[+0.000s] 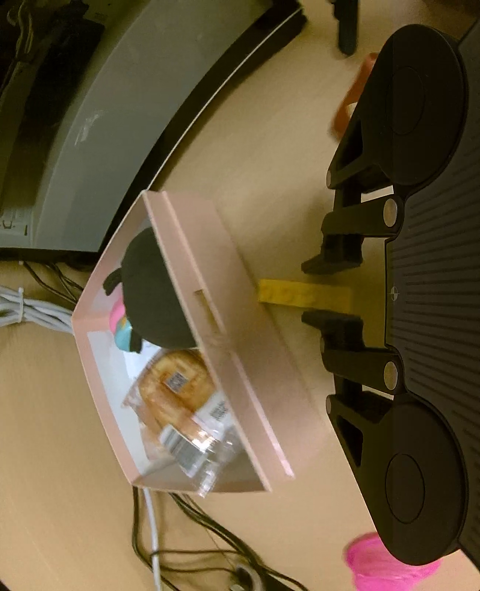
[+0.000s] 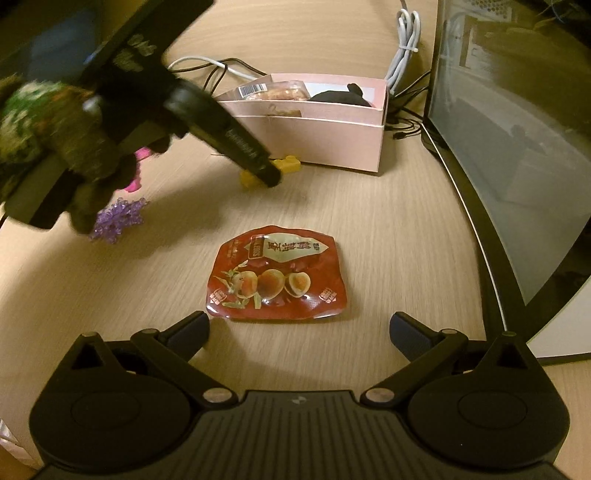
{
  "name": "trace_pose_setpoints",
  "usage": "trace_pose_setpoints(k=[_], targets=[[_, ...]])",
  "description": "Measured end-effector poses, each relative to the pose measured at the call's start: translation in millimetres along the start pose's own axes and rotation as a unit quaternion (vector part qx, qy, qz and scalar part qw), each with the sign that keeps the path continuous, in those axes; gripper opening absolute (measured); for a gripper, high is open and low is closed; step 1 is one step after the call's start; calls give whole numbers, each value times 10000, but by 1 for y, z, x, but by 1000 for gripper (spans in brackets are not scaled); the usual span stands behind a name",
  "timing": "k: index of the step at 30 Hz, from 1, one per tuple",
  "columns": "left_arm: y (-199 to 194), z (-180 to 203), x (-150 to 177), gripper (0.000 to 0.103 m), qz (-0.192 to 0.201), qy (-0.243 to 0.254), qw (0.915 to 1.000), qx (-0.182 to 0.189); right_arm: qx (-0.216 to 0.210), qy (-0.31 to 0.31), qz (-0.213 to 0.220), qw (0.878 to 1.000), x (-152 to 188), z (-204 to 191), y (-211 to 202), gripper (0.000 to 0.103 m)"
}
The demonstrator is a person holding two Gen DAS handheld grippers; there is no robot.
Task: Organize objects
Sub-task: 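Grasp the small yellow brick with the left gripper while the right holds the packet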
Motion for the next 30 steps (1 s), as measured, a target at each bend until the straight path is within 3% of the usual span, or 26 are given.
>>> trace_pose_setpoints(k=[4,8,12,17,22,30], targets=[[-12,-3,25,17,11,-360,9993,-59,-21,11,-211,9998,-5,1,2,103],[-31,-7,62,17,3,-852,9963,109,-100,-182,-366,9991,-12,-3,5,103],[-56,-8,99,17,-74,-1260,9918,206,-246,18,-298,9993,-24,-5,5,103],[-72,-4,134,17,-184,-1250,9917,247,-149,-128,-286,9994,-42,-20,12,103],[-66,-8,132,17,-10,-1403,9888,505,-27,-397,-397,9984,-42,-33,14,103],[-54,-1,107,18,119,-1350,9901,351,-22,-297,-521,9982,-36,-32,14,103]])
Point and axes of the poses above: each gripper's, at about its wrist camera, not at the fingertips, and y roughly the way its jaws point, z to its right, x to its underside, the point moved 6 cm from there along y, roughly the way its jaws point, and after that the axes turned 12 degrees about -z, right-handed, at the moved point
